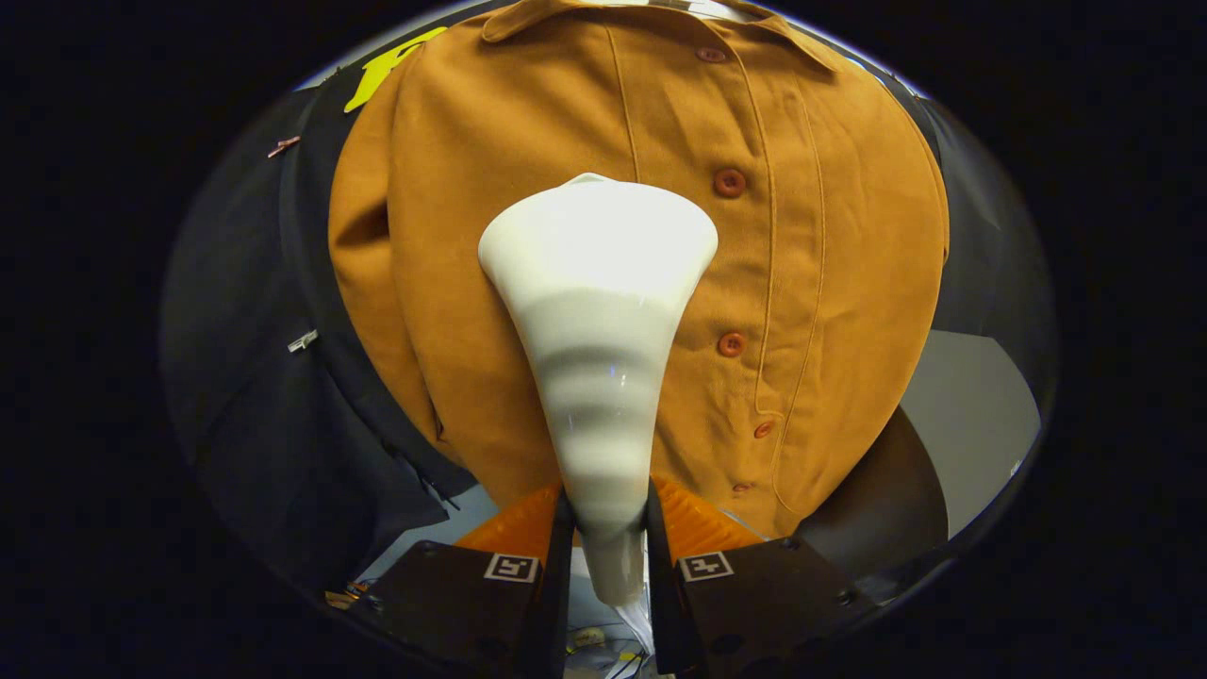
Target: Iron the clothes twice with a garment steamer, once on the left side and once on the right side.
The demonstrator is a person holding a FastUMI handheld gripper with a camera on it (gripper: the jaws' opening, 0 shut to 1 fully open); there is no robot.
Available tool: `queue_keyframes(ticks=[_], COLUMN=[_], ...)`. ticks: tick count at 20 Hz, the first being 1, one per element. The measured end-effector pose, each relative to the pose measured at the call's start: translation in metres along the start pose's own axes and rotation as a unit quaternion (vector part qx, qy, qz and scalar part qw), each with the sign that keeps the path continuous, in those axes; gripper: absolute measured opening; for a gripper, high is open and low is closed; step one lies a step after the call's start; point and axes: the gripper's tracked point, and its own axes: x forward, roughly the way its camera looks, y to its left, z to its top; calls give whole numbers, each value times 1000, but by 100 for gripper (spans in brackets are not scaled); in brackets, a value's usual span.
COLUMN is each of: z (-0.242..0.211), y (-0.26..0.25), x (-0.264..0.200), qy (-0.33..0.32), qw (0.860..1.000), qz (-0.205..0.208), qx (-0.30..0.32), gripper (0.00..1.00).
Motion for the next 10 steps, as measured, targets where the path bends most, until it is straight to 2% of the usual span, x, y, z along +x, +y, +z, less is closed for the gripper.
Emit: queue_keyframes(ticks=[10], z=[-41], y=[-6], x=[15], qy=[49], qw=[999], qz=[-6], qx=[13], gripper=[39])
